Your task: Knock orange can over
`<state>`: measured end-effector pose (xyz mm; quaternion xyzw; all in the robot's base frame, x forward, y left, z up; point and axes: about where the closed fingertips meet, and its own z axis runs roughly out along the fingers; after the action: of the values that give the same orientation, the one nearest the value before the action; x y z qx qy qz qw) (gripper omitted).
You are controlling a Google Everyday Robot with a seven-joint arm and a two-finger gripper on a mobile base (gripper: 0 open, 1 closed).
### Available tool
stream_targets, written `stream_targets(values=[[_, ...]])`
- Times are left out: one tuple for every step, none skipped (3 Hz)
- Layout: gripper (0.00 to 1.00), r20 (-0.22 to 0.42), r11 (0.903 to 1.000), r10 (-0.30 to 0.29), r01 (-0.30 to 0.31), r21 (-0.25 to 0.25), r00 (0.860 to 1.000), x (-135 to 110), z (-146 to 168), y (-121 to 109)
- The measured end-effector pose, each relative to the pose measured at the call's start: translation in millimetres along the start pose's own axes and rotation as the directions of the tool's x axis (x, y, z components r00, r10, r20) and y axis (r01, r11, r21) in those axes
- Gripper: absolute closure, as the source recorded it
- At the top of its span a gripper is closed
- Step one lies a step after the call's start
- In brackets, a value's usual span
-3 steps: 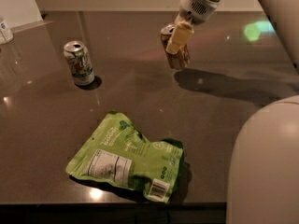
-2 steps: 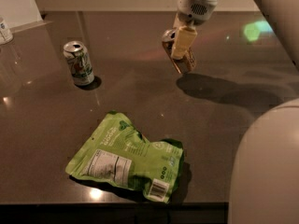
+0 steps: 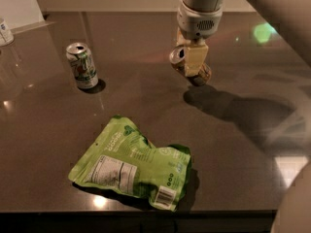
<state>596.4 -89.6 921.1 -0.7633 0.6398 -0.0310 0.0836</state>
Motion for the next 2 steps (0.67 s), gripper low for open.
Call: stream_targets(values=[[0.59, -0.056, 0.9976, -0.065, 0.064, -0.028, 0.996, 1.1, 11.0, 12.9], [0.36, -0.099, 0.9930, -0.110, 0.105, -0.053, 0.989, 2.5, 19.5, 18.9]])
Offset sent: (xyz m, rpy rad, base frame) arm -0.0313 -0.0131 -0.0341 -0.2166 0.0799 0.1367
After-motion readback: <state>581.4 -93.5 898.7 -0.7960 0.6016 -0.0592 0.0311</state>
